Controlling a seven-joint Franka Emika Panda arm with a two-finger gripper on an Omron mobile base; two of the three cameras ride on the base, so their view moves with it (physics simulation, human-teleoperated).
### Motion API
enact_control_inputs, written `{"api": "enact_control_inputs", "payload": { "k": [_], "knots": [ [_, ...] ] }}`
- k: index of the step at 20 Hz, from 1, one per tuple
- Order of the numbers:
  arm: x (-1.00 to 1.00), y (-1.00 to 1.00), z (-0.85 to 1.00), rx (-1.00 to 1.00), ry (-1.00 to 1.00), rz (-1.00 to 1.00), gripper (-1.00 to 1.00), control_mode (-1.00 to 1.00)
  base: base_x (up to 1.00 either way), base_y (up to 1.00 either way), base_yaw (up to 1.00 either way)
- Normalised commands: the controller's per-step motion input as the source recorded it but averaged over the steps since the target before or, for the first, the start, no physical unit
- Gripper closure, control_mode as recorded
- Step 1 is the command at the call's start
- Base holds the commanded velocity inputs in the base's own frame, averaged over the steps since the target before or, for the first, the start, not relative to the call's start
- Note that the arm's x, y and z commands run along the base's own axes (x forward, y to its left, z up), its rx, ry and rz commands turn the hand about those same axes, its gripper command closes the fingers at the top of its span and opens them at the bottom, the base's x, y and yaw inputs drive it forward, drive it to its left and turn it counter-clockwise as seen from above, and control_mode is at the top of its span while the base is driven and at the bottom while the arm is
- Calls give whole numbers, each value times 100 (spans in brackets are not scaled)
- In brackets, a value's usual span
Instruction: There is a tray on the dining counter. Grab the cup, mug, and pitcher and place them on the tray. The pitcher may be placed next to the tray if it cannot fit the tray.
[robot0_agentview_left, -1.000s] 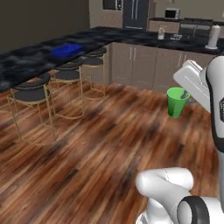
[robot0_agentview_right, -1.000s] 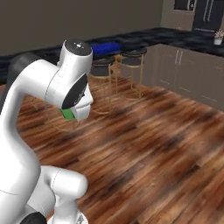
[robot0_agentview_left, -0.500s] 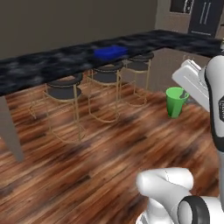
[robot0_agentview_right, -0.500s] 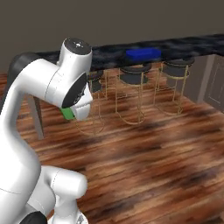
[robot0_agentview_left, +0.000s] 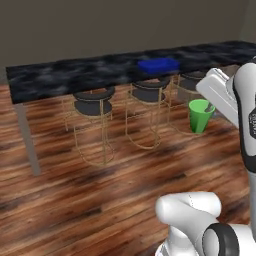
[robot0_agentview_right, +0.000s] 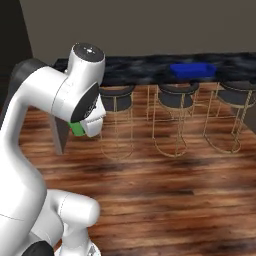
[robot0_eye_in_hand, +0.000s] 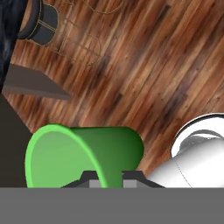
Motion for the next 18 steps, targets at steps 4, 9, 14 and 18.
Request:
{"api": "enact_control_inputs", "payload": {
  "k": [4, 9, 14, 18],
  "knots": [
    [0, 0, 0, 0, 0, 0, 100, 100, 35, -84, 42],
    [0, 0, 0, 0, 0, 0, 100, 100, 56, -82, 30],
    [0, 0, 0, 0, 0, 0, 100, 100, 67, -84, 21],
    [0, 0, 0, 0, 0, 0, 100, 100, 73, -93, 13]
  ]
}}
